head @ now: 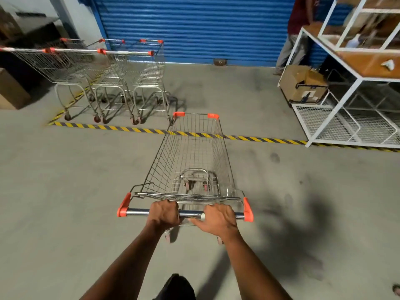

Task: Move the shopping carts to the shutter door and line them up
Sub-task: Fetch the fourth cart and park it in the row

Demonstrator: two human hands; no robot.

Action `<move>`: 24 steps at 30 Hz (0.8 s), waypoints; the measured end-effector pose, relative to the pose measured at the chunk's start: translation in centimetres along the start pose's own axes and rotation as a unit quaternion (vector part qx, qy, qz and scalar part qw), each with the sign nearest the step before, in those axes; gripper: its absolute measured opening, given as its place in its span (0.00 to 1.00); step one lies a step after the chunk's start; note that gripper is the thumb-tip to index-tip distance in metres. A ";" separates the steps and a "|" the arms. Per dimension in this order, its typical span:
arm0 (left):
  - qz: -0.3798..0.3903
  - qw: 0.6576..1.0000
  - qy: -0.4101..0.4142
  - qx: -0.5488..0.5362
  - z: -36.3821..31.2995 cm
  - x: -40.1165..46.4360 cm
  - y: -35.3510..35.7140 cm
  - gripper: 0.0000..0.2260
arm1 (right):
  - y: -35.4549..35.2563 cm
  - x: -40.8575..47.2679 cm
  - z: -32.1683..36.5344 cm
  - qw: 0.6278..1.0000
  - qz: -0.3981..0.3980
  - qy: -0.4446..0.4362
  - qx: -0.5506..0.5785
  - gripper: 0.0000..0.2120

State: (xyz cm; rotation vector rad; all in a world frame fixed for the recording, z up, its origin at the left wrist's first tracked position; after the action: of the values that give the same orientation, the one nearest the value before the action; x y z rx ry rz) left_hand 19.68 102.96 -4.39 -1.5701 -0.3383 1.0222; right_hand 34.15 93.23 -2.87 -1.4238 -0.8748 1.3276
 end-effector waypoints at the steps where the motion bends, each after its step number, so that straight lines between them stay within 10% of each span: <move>1: 0.004 1.000 -0.019 -0.006 0.7 1.3 -0.6 0.19 | -0.6 1.7 -0.3 1.000 -0.005 -0.001 -0.001 0.39; 12: 0.045 0.986 0.106 -0.117 8.7 20.0 -9.6 0.12 | -7.4 21.8 -5.3 1.000 -0.008 0.014 -0.007 0.36; 24: -0.007 0.997 0.069 -0.023 16.7 42.5 -17.6 0.16 | -13.7 45.4 -13.9 0.999 0.003 0.036 -0.019 0.41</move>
State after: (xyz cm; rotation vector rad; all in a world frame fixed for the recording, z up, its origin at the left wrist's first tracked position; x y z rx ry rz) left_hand 36.99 148.74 -5.39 -1.6673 -0.2783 0.8954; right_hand 55.98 137.50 -3.75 -1.4958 -0.8539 1.2629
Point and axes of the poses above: each hand's wrist, its own x-axis towards the middle knuckle, its own y-axis out of the palm, z = x × y, the point moved 7 cm from there along x, towards the middle knuckle, and after that the axes turned 10 degrees about z, right-handed, at the moved point
